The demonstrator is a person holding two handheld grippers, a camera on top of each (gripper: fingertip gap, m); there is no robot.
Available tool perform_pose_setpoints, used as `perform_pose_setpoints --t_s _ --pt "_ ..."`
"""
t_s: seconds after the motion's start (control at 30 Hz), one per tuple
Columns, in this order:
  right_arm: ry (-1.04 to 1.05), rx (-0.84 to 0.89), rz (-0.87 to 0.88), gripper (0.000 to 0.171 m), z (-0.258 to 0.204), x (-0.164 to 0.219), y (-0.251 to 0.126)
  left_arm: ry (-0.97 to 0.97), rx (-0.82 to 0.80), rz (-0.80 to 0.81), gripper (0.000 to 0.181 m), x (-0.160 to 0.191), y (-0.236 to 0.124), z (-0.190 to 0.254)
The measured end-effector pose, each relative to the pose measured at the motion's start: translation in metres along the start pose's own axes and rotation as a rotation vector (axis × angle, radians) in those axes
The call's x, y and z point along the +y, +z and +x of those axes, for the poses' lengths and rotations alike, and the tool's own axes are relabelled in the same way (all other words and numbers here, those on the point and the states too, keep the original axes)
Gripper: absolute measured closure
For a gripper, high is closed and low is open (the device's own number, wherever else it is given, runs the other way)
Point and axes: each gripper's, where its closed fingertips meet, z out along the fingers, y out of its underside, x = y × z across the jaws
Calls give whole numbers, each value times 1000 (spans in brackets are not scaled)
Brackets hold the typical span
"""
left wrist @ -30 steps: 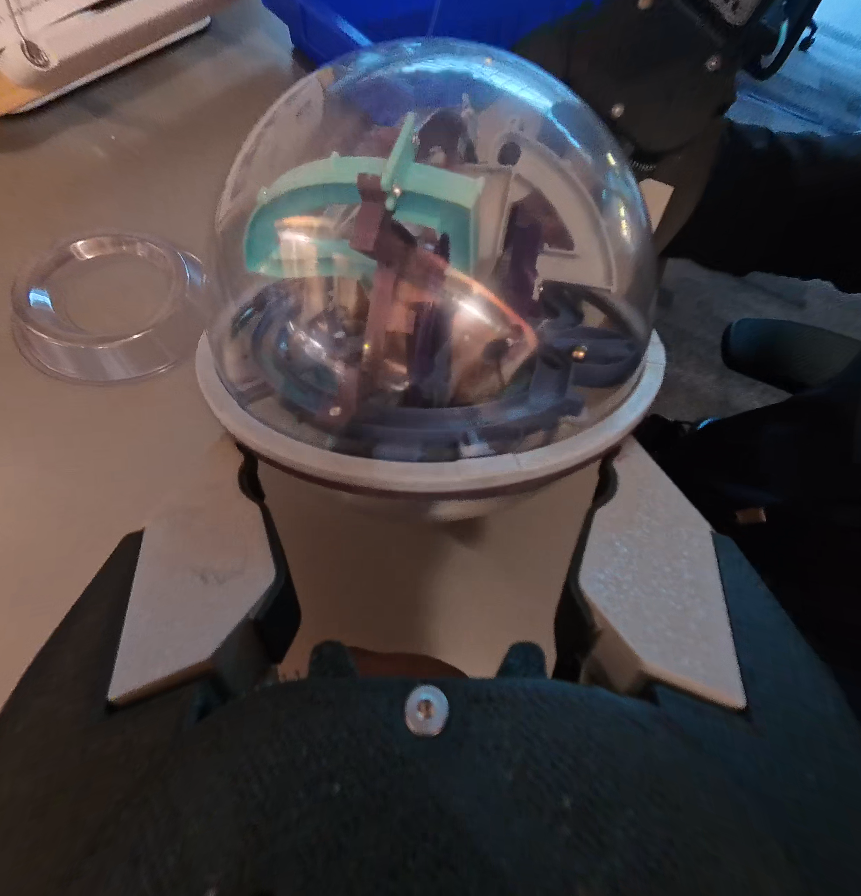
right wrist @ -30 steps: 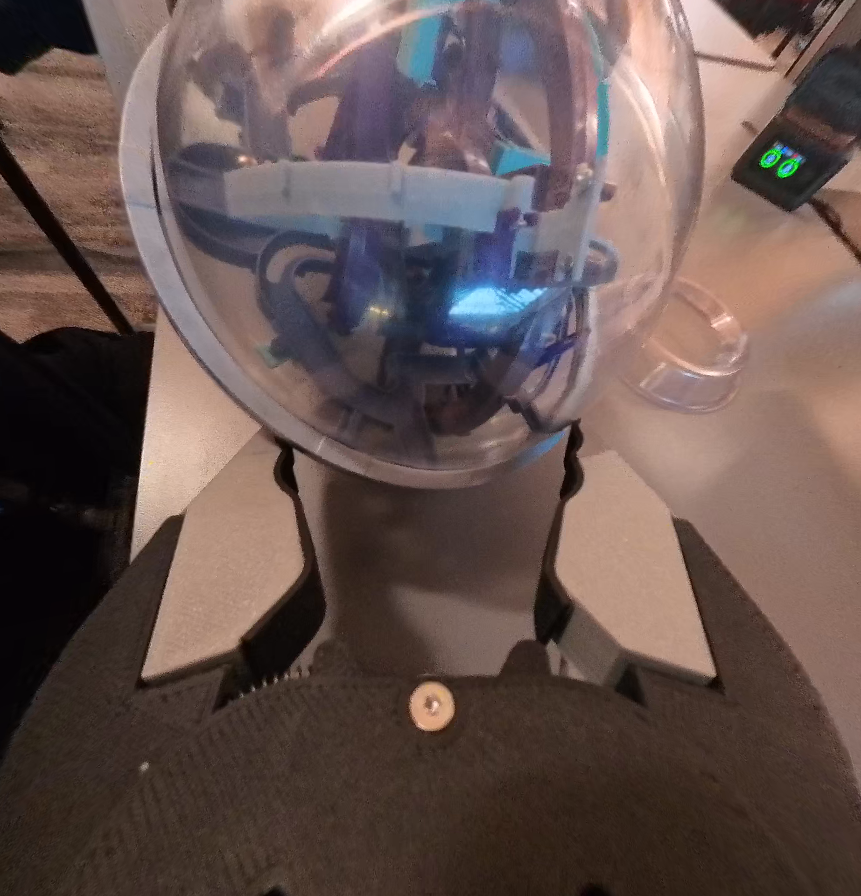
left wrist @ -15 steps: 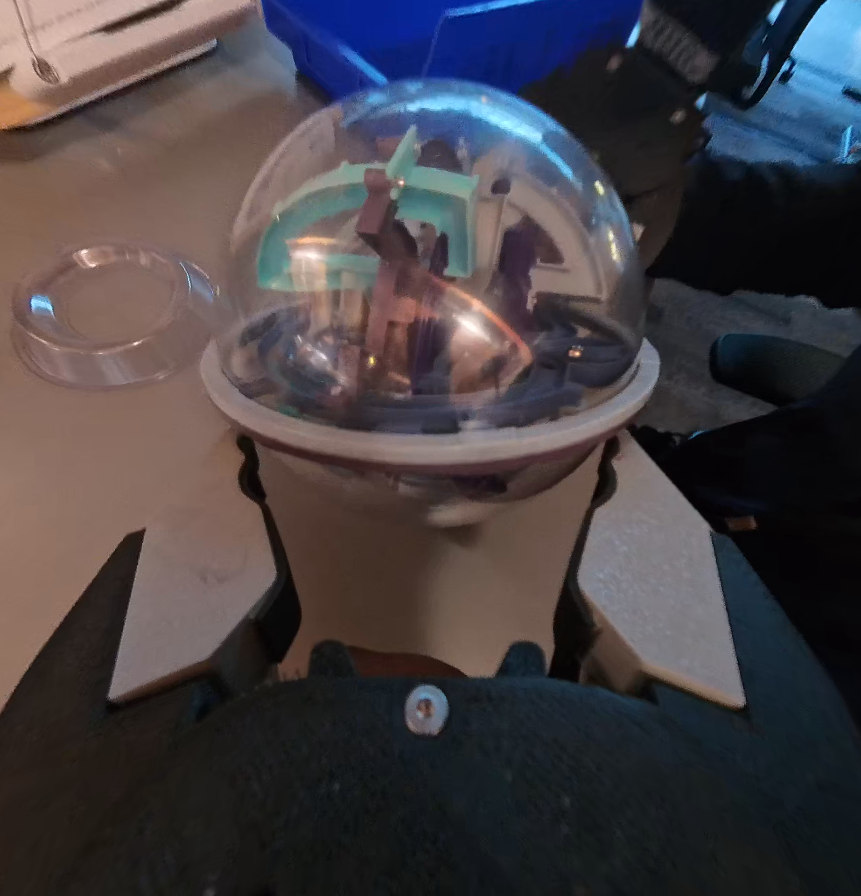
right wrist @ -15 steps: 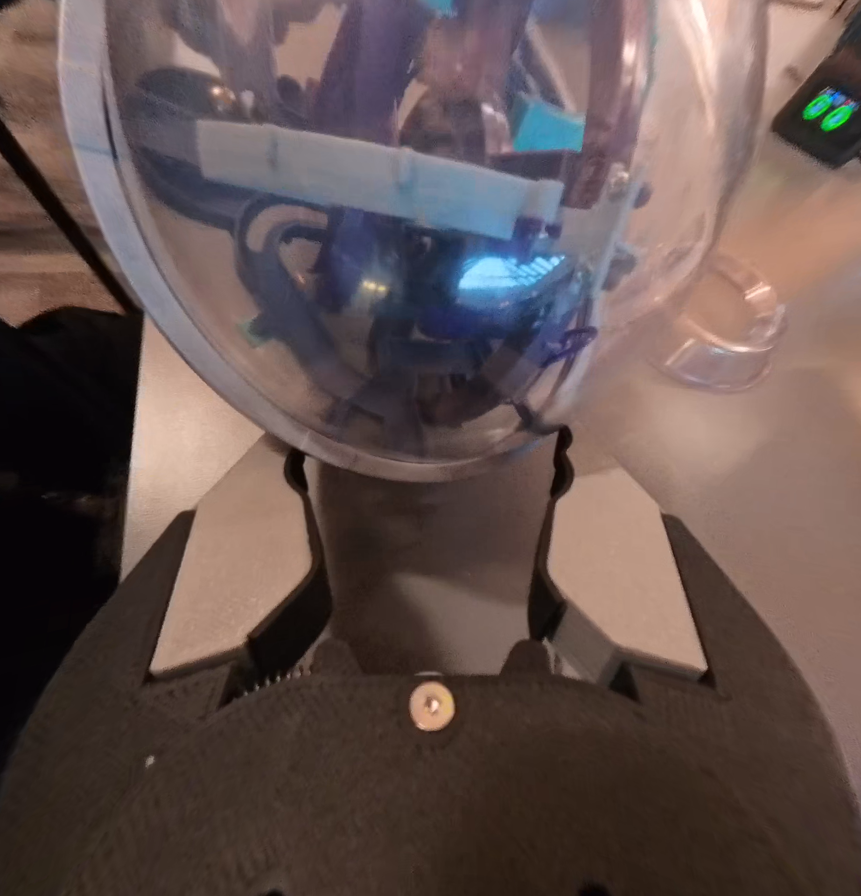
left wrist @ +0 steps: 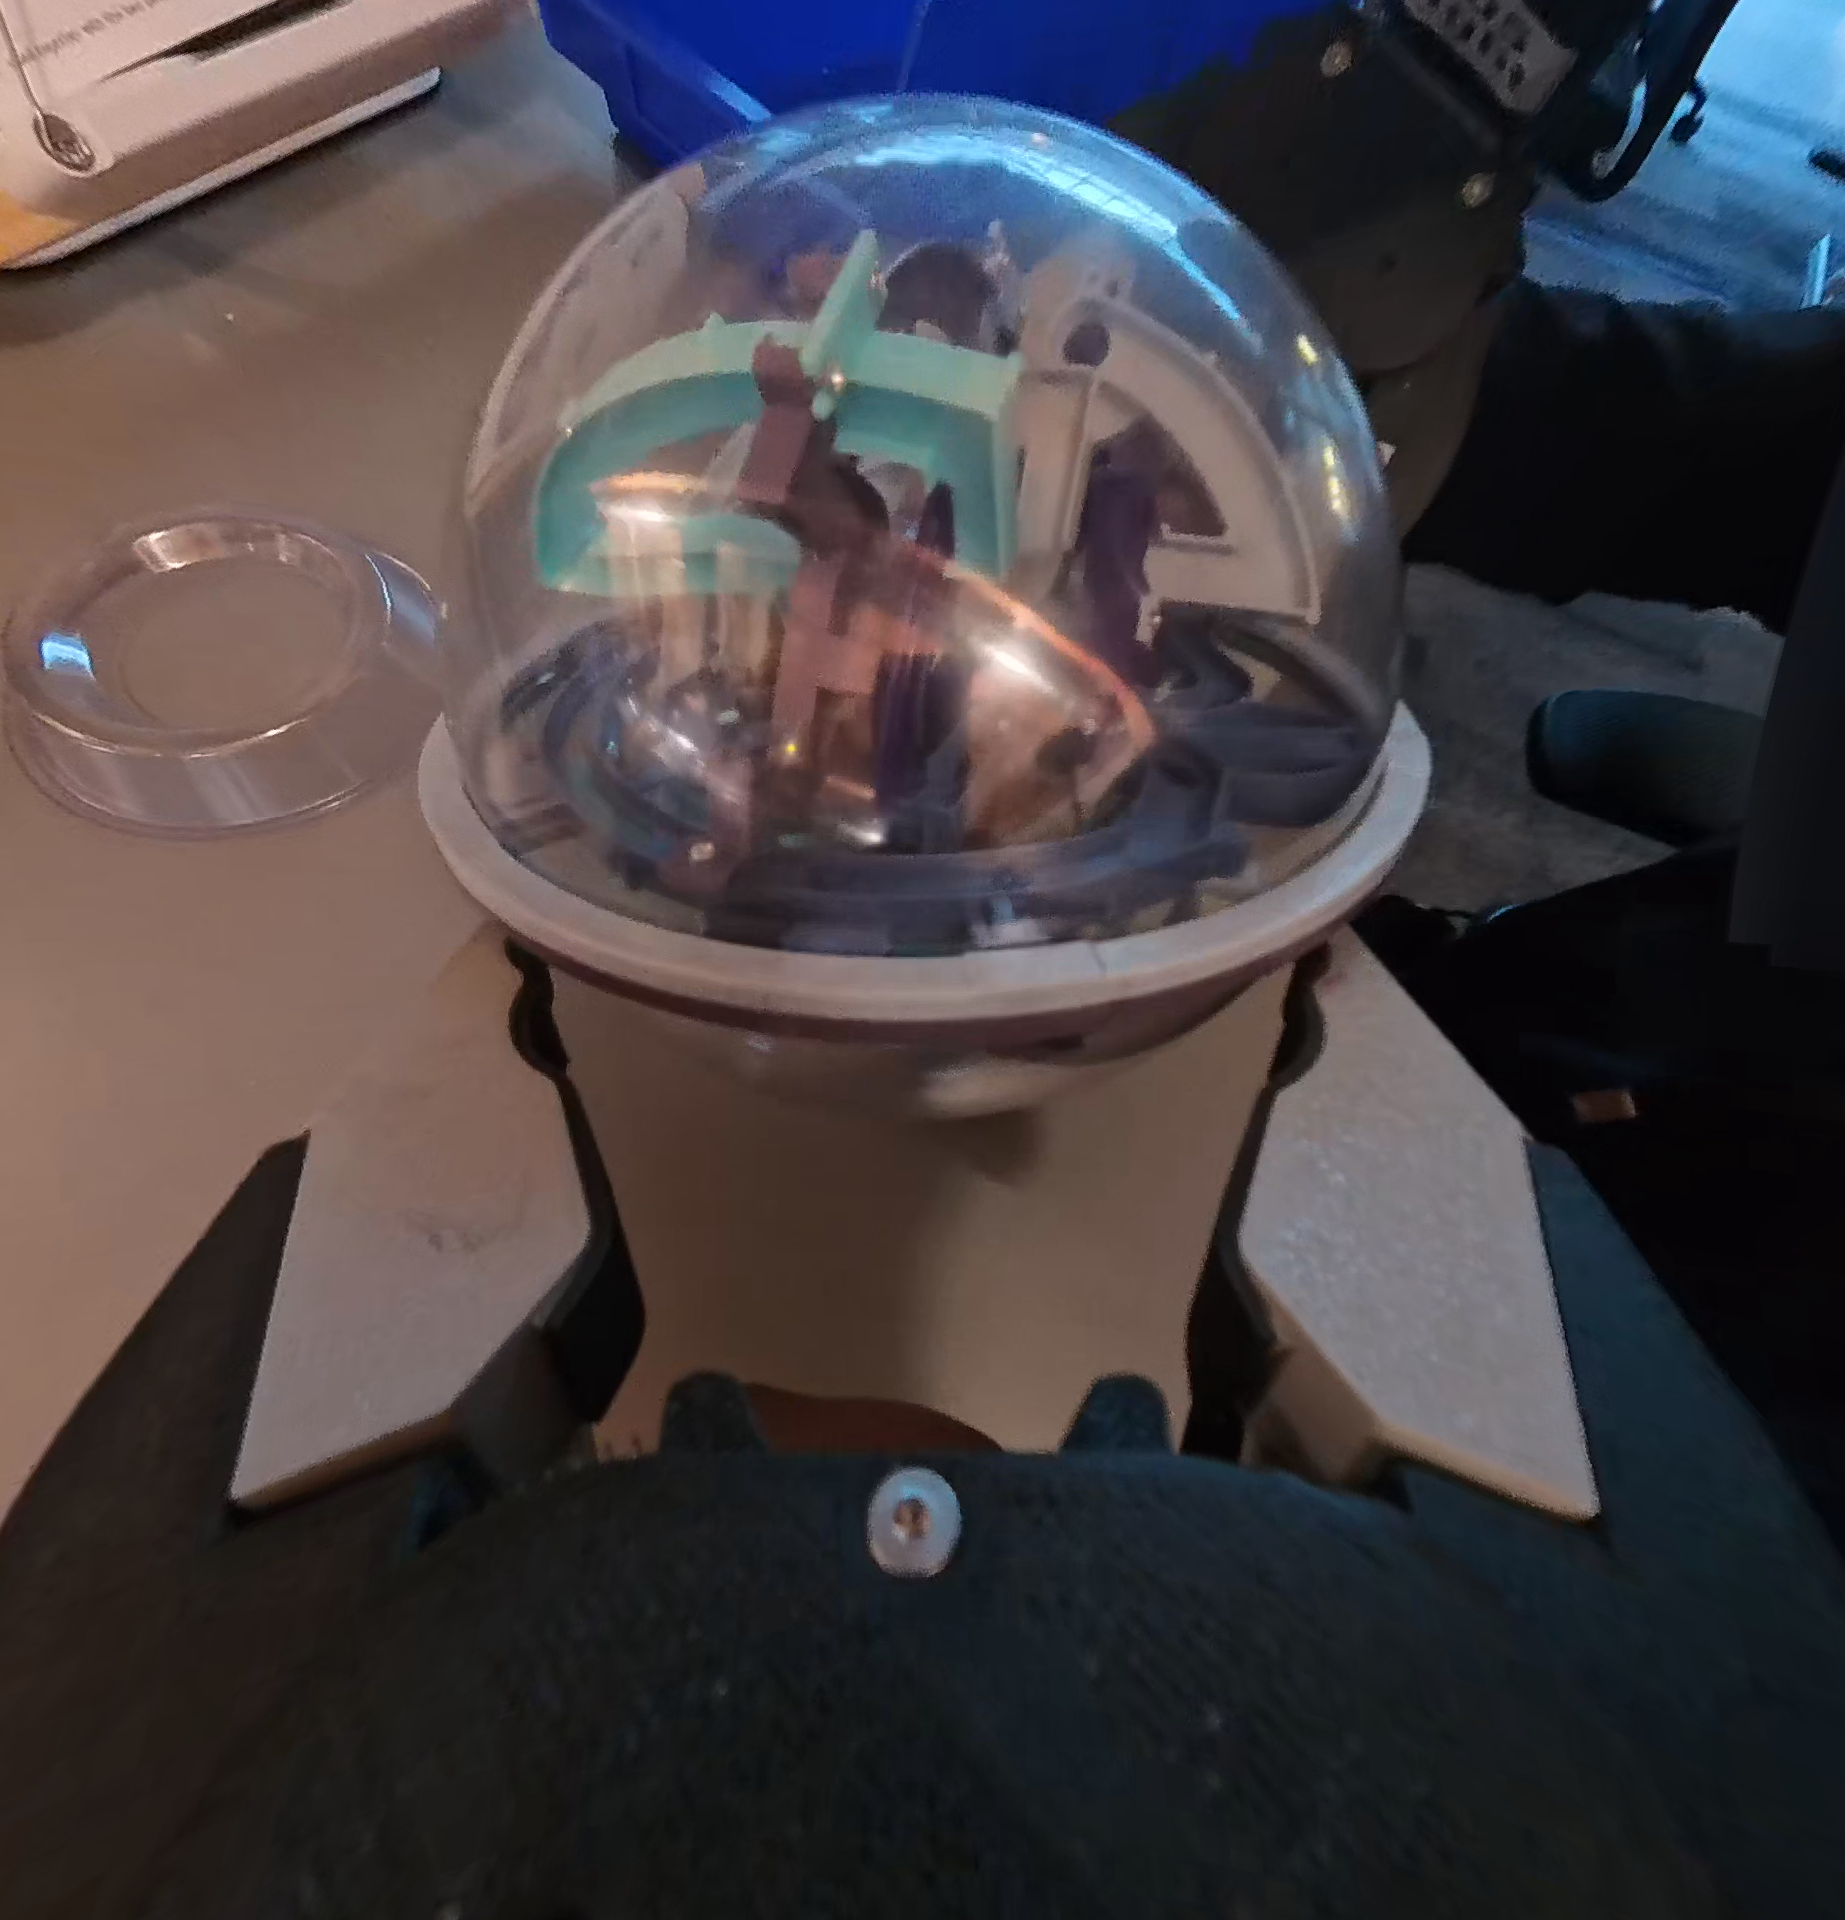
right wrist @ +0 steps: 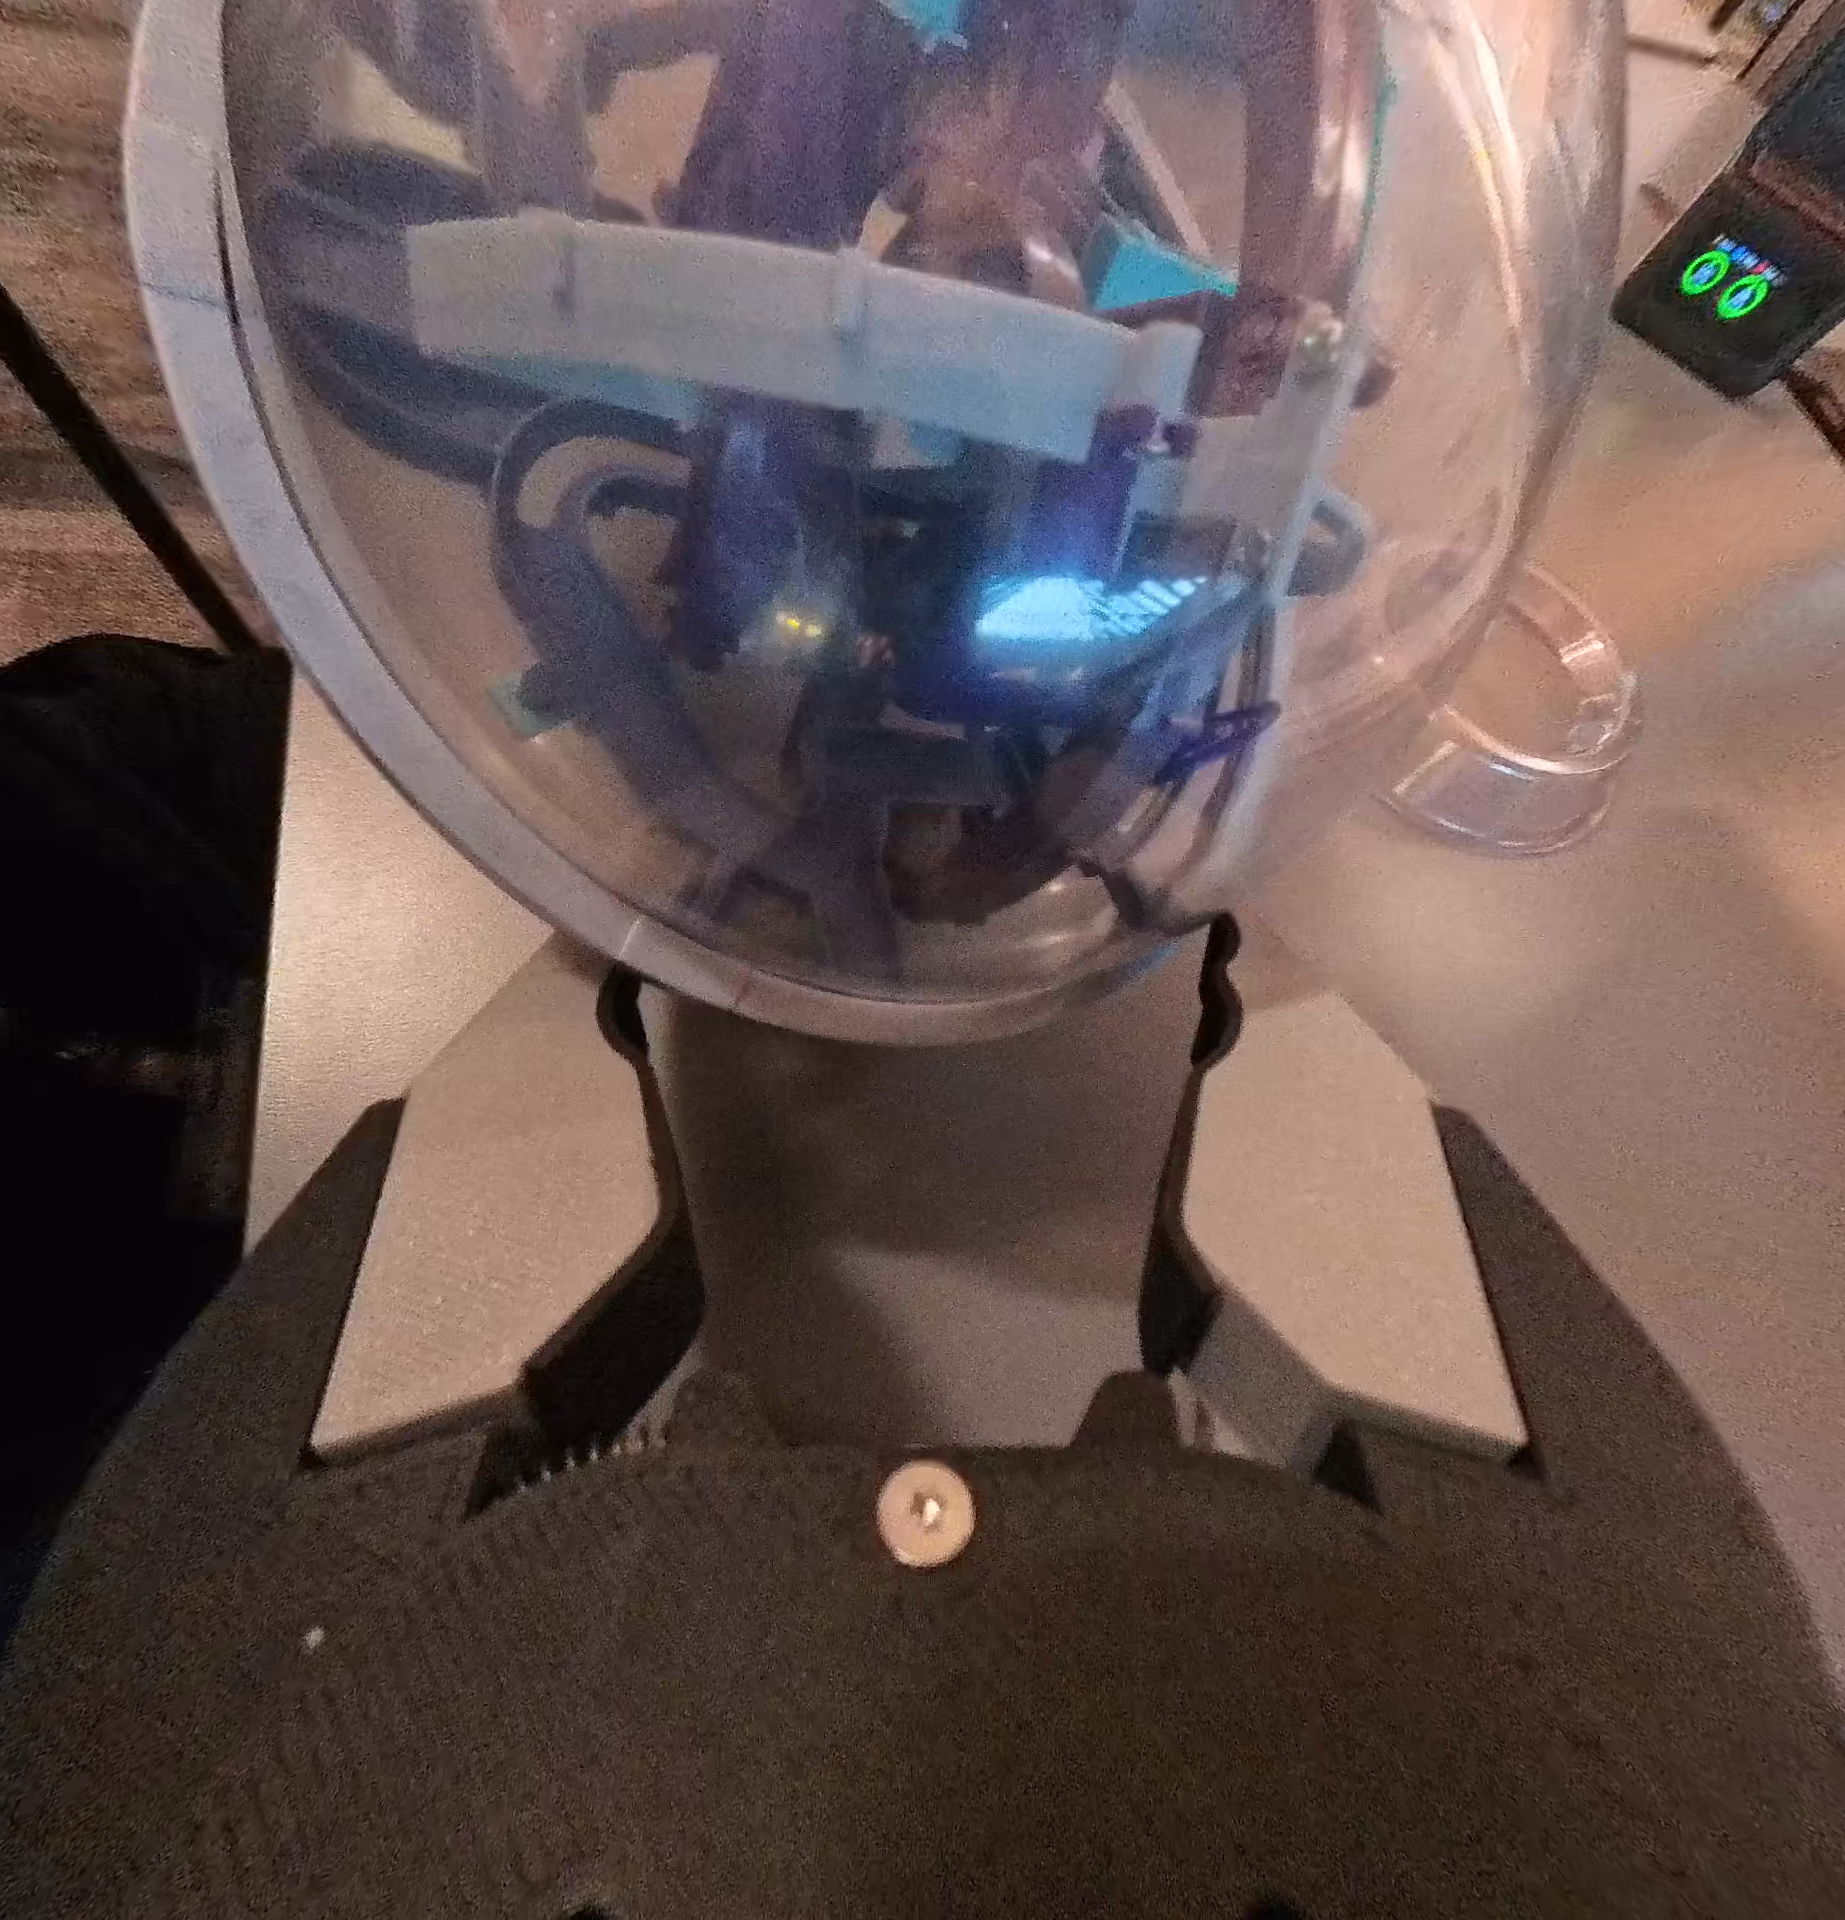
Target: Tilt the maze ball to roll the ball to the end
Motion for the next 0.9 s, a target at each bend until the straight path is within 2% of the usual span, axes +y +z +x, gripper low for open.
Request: perform_pose_setpoints --t_s 0.3,0.5,0.7,0.8,0.9 --pt "-52 41 -16 67 5 -7 -9 -3 40 66 45 2 3 -1" --pt "-69 66 -15 72 13 -21 -23 -81 85 123 47 3 7 -6" --pt "21 40 -19 59 17 -18 -13 -94 98 178 48 3 15 -14" --pt "-76 150 -26 57 35 -30 -19 33 29 187 45 -15 15 -26" --pt "-399 468 110 43 32 -109 -77 383 -158 317 44 -78 -24 2"
